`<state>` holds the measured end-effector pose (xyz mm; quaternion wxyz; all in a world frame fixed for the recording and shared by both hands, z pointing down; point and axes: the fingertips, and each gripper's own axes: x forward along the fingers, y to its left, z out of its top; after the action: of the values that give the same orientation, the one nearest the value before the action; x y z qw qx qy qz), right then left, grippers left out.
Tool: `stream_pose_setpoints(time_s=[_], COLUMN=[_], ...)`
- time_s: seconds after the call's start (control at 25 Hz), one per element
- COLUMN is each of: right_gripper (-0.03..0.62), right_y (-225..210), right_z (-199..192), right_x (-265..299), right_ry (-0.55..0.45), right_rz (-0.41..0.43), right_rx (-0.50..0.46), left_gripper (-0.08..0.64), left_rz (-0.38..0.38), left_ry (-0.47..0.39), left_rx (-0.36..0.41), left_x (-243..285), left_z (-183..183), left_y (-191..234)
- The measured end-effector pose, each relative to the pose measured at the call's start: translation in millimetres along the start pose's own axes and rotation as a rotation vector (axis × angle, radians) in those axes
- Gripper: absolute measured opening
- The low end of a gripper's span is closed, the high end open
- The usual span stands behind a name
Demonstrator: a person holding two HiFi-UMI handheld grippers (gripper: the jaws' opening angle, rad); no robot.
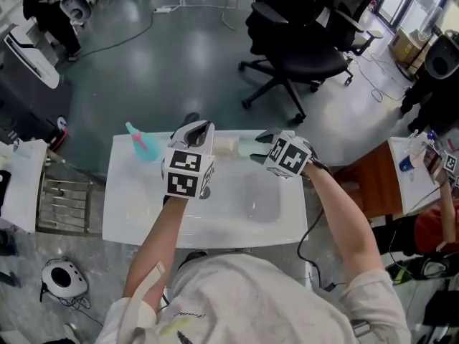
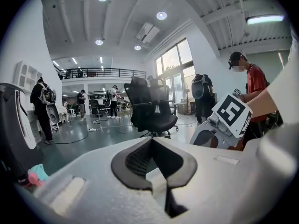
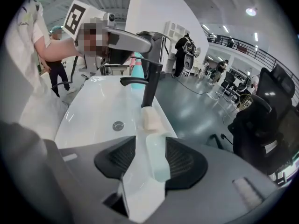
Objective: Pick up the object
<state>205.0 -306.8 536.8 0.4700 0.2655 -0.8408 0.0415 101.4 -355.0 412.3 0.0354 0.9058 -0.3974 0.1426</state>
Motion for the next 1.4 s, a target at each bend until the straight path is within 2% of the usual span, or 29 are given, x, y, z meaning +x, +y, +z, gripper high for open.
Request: stream_pose_setpoints(time_s=[0.4, 1.04, 1.4], right_gripper=[0.201, 0.188, 0.116], right_y=[7, 16, 15], right_z=[-21, -51, -59], right_x=[26, 52, 61], right_ry=[0.083, 0.167, 0.159], right_rz=[0.085, 0.206, 0.234], right_rx=[-0.070, -0.146, -0.146], left_gripper=[-0.002, -0.002, -0.002], left_rz=[0.023, 0.131, 0.198], left_ry=[0.013, 0.024, 0.035], left_rx=[-0.010, -0.045, -0.058], left_x=[6, -3, -14], left_z=[-6, -15, -23], left_y=[-3, 3, 4])
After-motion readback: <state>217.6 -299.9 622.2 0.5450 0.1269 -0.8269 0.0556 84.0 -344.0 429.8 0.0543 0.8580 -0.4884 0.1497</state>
